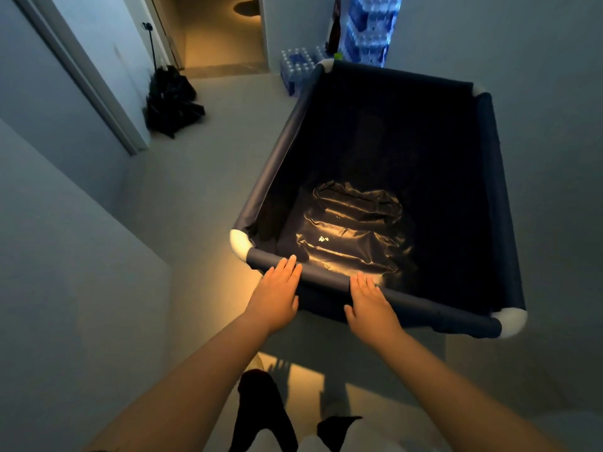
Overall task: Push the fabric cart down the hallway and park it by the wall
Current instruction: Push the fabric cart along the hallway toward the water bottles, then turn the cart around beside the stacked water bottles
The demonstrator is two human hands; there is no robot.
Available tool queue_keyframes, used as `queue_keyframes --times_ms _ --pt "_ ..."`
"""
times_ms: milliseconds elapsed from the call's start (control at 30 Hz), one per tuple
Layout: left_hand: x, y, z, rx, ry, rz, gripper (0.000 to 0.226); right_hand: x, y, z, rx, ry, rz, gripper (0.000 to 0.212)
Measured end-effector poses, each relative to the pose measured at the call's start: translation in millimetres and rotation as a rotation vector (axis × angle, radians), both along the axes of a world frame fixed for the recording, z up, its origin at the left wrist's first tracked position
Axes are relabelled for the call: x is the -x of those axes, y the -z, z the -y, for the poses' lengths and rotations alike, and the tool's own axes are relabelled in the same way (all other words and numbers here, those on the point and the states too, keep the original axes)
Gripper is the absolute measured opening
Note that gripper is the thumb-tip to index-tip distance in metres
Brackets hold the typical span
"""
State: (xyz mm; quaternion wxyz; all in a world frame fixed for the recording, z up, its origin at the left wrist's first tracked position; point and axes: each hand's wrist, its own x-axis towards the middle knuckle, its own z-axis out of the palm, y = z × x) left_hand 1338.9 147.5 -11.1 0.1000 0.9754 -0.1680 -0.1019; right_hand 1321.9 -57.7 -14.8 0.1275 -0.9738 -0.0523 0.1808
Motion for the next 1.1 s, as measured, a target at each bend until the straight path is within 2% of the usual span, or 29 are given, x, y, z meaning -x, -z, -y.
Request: queue_keyframes --times_ms 267,467,667,900,1100 --pt "-63 -19 -115 -0.012 0.077 0.148 0.065 -94 -13 -135 -0.019 0.008 0.067 0.065" --pt "-113 -31 -187 -0.002 0.1 0.175 0.065 -155 -17 -208 -0.105 0.081 0.075 0.065" --pt "-158 -25 -226 0.015 0.136 0.13 0.064 -195 -11 -235 -0.104 0.165 0.046 0.066" --pt "-254 -34 -261 0.008 0.277 0.205 0.063 -280 9 -252 -0.089 0.329 0.079 0.066" --pt "-364 -74 -301 -0.061 0.478 0.213 0.065 -376 22 -265 -0.199 0.62 0.132 0.065"
